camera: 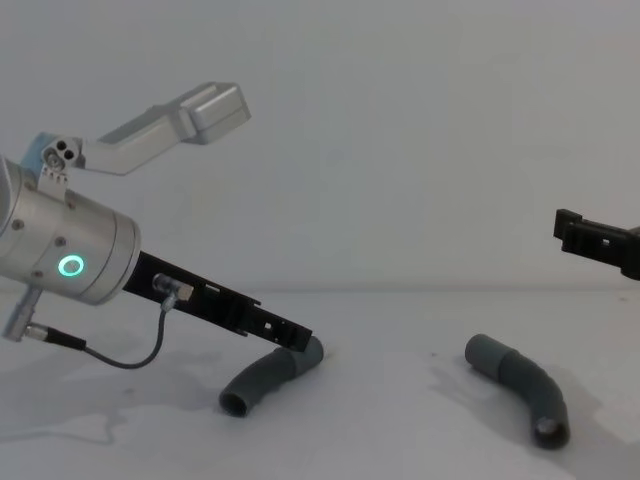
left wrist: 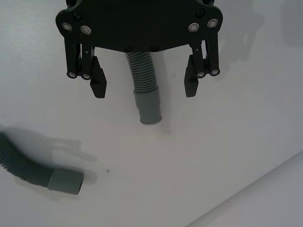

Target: Use both hands to pick up one end of the pipe from the table, align the ends, and insert them.

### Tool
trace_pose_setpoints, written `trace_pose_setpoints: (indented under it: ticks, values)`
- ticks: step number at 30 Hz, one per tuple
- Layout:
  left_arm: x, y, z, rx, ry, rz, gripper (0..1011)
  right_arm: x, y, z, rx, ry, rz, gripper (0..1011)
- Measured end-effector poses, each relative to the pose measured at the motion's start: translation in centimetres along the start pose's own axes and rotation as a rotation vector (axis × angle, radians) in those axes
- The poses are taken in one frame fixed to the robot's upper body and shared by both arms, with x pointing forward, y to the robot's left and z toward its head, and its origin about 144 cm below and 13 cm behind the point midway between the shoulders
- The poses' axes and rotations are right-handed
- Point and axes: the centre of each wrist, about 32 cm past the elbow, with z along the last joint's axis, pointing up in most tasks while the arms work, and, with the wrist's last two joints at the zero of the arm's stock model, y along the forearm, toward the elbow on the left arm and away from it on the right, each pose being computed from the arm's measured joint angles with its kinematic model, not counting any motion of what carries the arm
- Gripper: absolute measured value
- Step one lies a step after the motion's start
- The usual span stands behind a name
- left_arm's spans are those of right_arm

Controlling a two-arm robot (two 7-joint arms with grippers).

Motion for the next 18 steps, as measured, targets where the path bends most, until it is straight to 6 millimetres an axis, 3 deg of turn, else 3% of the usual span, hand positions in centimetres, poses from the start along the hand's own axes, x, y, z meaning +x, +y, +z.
trace_pose_setpoints:
  ticks: [18]
  values:
    - [0.0, -1.4, 0.0, 0.026, 0.012, 0.011, 1001, 0.0, 0.0, 0.0, 0.000, 0.000, 0.000, 1001]
